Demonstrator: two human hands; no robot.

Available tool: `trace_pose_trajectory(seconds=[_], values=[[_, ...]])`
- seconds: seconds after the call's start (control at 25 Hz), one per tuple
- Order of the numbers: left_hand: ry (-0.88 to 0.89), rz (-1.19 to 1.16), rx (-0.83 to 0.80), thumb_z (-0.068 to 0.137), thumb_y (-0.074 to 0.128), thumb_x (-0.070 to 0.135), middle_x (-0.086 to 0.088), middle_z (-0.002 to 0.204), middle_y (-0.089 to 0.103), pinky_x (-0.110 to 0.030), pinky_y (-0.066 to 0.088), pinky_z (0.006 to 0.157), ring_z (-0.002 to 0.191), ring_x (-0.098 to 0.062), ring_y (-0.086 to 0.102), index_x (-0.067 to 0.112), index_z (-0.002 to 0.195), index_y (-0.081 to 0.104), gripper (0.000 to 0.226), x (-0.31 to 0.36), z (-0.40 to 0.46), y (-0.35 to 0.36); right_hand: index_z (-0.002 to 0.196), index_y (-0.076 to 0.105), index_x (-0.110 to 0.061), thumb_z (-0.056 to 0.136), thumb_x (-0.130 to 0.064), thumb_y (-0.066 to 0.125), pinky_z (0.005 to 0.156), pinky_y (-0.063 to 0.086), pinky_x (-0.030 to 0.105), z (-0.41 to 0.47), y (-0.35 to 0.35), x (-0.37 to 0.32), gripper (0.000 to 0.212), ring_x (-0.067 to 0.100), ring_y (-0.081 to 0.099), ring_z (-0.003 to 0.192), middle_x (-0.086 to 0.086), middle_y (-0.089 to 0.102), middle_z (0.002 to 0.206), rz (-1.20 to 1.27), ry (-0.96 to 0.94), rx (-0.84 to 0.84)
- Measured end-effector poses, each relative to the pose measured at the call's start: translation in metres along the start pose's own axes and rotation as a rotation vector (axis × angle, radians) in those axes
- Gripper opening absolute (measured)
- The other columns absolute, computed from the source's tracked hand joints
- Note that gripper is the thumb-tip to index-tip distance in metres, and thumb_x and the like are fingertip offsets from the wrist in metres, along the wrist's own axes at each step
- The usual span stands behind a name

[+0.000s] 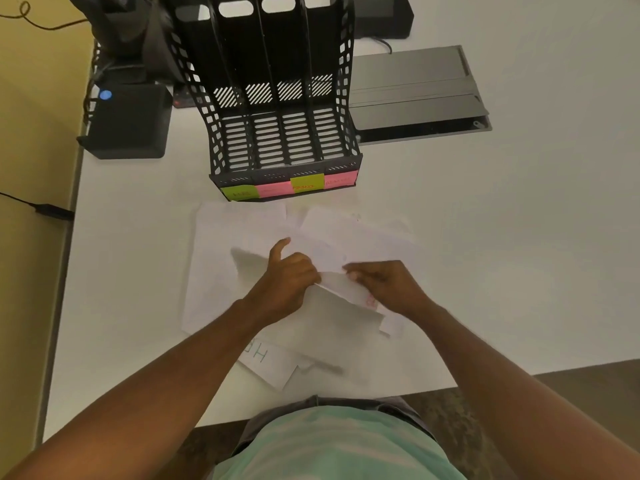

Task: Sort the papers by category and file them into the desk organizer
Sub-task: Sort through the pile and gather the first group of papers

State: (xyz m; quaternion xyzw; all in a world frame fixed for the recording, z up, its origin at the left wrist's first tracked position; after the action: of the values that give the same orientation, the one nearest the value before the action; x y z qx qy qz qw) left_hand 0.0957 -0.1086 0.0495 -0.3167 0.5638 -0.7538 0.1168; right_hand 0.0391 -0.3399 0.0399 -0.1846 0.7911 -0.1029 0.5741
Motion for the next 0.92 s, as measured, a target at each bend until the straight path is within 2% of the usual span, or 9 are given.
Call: trace_pose_trajectory(seconds=[0.08, 0.2, 0.28, 0.36, 0.44, 0.56, 0.68, 0.8, 0.92], values=[[-0.024, -0.011, 0.027, 0.072, 0.079, -0.001, 0.000, 0.091, 0.074, -0.055, 0.032, 0.110, 0.093, -0.023, 0.068, 0.016, 0.101, 0.074, 0.034, -0.006, -0.012, 0.002, 0.104, 0.078, -0.025, 0.095, -0.012, 0.060, 0.089, 0.056, 0.029, 0.011, -0.023, 0.015, 0.024, 0.011, 0.071, 0.094, -0.005, 0.078, 0.101, 0.180, 0.182, 0.263], [-0.124, -0.053, 0.061, 0.080, 0.073, -0.003, -0.001, 0.092, 0.072, -0.038, 0.035, 0.105, 0.091, -0.026, 0.065, 0.017, 0.126, 0.061, 0.052, -0.012, -0.027, 0.002, 0.111, 0.074, -0.010, 0.089, -0.005, 0.057, 0.101, 0.051, 0.046, 0.016, -0.067, 0.047, 0.029, 0.031, 0.068, 0.107, 0.012, 0.074, 0.112, -0.015, 0.535, 0.571], [-0.114, -0.113, 0.089, 0.080, 0.068, -0.008, -0.003, 0.095, 0.073, -0.037, 0.043, 0.096, 0.091, -0.027, 0.066, 0.012, 0.116, 0.067, 0.041, -0.014, -0.034, -0.001, 0.111, 0.073, -0.008, 0.086, -0.006, 0.059, 0.103, 0.049, 0.047, 0.015, -0.068, 0.060, 0.029, 0.036, 0.065, 0.112, 0.017, 0.071, 0.118, -0.024, 0.625, 0.470], [-0.151, -0.204, 0.135, 0.076, 0.063, -0.016, -0.006, 0.096, 0.074, -0.039, 0.051, 0.088, 0.091, -0.027, 0.069, 0.006, 0.098, 0.072, 0.032, -0.018, -0.040, -0.006, 0.099, 0.075, -0.011, 0.086, -0.008, 0.064, 0.096, 0.054, 0.048, 0.013, -0.050, 0.059, 0.017, 0.035, 0.069, 0.101, 0.021, 0.073, 0.112, 0.109, 0.589, 0.327], [-0.348, -0.381, 0.213, 0.078, 0.061, -0.018, -0.008, 0.097, 0.073, -0.038, 0.055, 0.087, 0.093, -0.024, 0.069, 0.005, 0.092, 0.072, 0.029, -0.025, -0.042, -0.013, 0.094, 0.074, -0.017, 0.090, -0.026, 0.068, 0.082, 0.058, 0.042, 0.007, -0.027, 0.049, 0.012, 0.031, 0.072, 0.090, 0.019, 0.075, 0.107, 0.305, 0.526, 0.223], [-0.843, -0.623, 0.368, 0.087, 0.067, 0.004, 0.004, 0.097, 0.071, -0.024, 0.053, 0.083, 0.091, -0.012, 0.068, 0.019, 0.099, 0.069, 0.019, -0.044, -0.036, -0.032, 0.119, 0.067, -0.017, 0.084, -0.069, 0.059, 0.086, 0.058, 0.042, 0.002, -0.005, 0.033, 0.063, 0.027, 0.072, 0.105, 0.010, 0.075, 0.113, 0.679, 0.464, 0.039], [-1.067, -0.839, 0.478, 0.086, 0.069, 0.011, 0.017, 0.097, 0.072, -0.018, 0.055, 0.075, 0.086, 0.001, 0.069, 0.031, 0.101, 0.068, 0.025, -0.060, -0.029, -0.048, 0.132, 0.057, -0.017, 0.079, -0.075, 0.049, 0.096, 0.052, 0.046, 0.005, -0.001, 0.019, 0.079, 0.026, 0.067, 0.117, 0.013, 0.070, 0.125, 0.920, 0.389, -0.074], [-1.152, -1.077, 0.496, 0.084, 0.071, 0.006, 0.008, 0.101, 0.074, -0.027, 0.058, 0.079, 0.091, -0.010, 0.072, 0.029, 0.099, 0.069, 0.028, -0.056, -0.022, -0.047, 0.133, 0.055, -0.022, 0.080, -0.058, 0.071, 0.092, 0.053, 0.038, 0.011, 0.005, 0.001, 0.066, 0.025, 0.066, 0.117, 0.006, 0.071, 0.123, 0.617, 0.283, -0.069], [-1.227, -1.280, 0.437, 0.084, 0.070, 0.000, -0.002, 0.109, 0.074, -0.037, 0.057, 0.087, 0.098, -0.021, 0.071, 0.016, 0.110, 0.069, 0.030, -0.037, -0.020, -0.029, 0.136, 0.051, -0.022, 0.080, -0.044, 0.079, 0.093, 0.048, 0.030, 0.018, 0.005, -0.011, 0.066, 0.015, 0.059, 0.110, -0.005, 0.059, 0.124, 0.124, 0.264, 0.185]])
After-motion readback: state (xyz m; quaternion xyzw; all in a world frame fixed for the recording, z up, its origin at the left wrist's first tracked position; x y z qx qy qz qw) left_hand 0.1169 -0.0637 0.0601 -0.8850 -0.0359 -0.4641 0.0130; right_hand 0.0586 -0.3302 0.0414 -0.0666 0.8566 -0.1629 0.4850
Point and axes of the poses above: each hand's wrist, its own z-axis towards the middle knuckle, its own y-axis out of the palm, x = y × z, the point moved 2 cm from there along z, towards the middle knuckle
